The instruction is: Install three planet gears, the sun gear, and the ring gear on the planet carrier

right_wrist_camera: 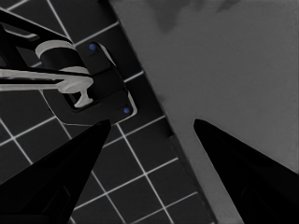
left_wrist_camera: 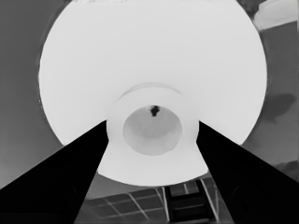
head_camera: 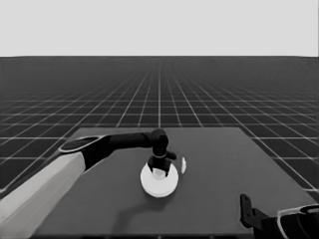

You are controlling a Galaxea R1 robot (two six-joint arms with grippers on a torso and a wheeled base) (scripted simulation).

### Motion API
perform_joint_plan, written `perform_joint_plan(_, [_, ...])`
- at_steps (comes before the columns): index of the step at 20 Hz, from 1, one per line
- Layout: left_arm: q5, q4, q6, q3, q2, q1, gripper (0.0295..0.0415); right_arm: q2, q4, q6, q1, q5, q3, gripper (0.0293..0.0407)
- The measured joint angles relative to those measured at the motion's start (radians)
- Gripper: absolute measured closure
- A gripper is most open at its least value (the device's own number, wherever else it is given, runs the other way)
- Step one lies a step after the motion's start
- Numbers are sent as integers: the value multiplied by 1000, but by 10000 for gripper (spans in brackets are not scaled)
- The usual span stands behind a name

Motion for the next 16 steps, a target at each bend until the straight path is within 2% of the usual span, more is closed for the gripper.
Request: perform_joint_plan(16, [0, -1, 140, 0, 0, 8, 362, 0, 0, 0, 0, 0, 0, 315])
